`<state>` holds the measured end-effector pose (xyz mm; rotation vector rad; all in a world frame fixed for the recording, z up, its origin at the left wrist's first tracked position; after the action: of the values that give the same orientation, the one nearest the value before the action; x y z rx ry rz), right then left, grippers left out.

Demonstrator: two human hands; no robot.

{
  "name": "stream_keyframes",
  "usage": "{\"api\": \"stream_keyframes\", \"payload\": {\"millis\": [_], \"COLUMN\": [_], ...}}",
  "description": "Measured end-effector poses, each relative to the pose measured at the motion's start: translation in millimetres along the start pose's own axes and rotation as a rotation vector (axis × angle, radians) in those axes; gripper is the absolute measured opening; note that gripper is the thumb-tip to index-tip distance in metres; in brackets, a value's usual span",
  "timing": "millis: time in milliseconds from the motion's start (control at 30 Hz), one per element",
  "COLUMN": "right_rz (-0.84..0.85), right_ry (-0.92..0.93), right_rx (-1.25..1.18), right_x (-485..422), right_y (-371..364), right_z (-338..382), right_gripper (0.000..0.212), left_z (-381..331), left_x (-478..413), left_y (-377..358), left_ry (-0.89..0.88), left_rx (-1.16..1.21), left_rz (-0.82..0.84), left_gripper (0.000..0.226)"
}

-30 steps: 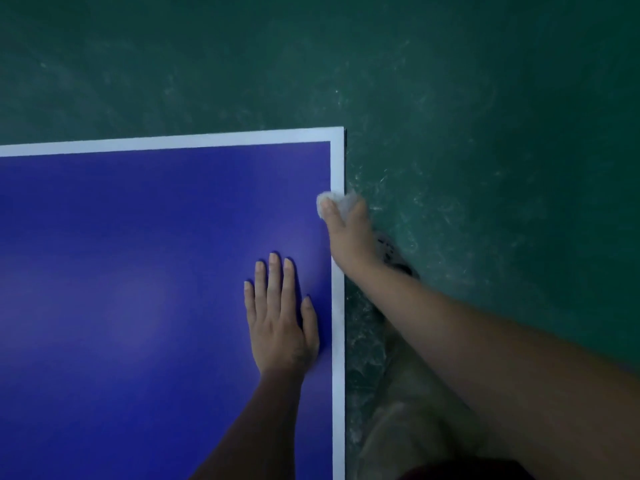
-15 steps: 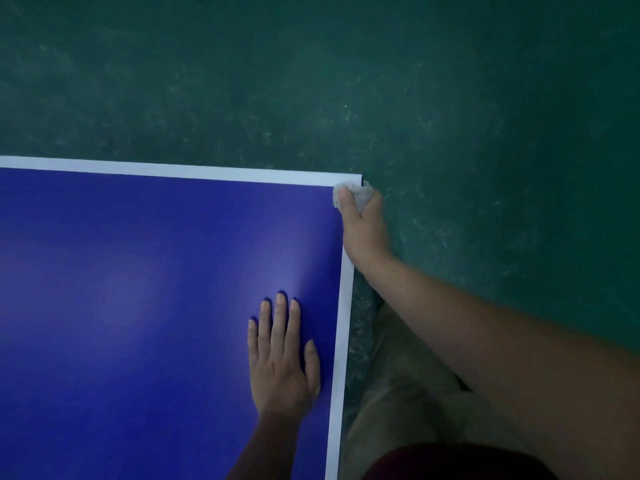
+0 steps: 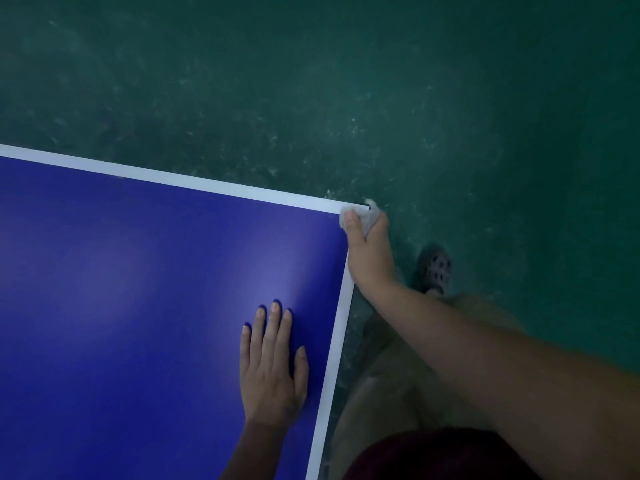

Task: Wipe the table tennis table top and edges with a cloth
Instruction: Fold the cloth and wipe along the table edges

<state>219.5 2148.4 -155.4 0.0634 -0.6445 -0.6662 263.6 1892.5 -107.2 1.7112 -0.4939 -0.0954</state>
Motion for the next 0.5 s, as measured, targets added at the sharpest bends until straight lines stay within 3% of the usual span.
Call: {"api": "stream_keyframes", "payload": {"millis": [133, 300, 400, 500], "right_rz": [0.133, 0.512, 0.776, 0.921], "right_ry": [0.136, 0.190, 0.238, 0.266], "right_rx": [0.140, 0.345, 0.694, 0.852], "right_x": [-23.4, -28.8, -37.6, -54.1], "right_y": [12.6, 29.4, 34.2, 22.8], "right_z": [12.3, 42.7, 67.0, 71.7], "right_gripper": [0.074, 0.074, 0.069, 0.067], "left_z": [-0.1, 37.6, 55.5, 57.9], "left_x": [-60.8, -149.9, -179.9, -186.0], "left_y": [21.7, 36.7, 37.5, 34.9], "left_ry": [0.243, 0.795, 1.085, 1.151], "left_rx": [0.144, 0.329, 0.261, 0.171], "left_rz": [-0.164, -0.382, -0.415, -0.425], "left_gripper": [0.059, 0.063, 0.066, 0.070]}}
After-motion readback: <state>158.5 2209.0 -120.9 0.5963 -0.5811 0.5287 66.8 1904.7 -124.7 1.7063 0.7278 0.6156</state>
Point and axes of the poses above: each hand's wrist, its own x-axis away from the middle knuckle, its own y-axis out of the back of the hand, z = x × y, the point moved 8 cm from there along -x, towards the middle knuckle, and after that the axes turned 11 degrees about y, right-handed, at the moved point
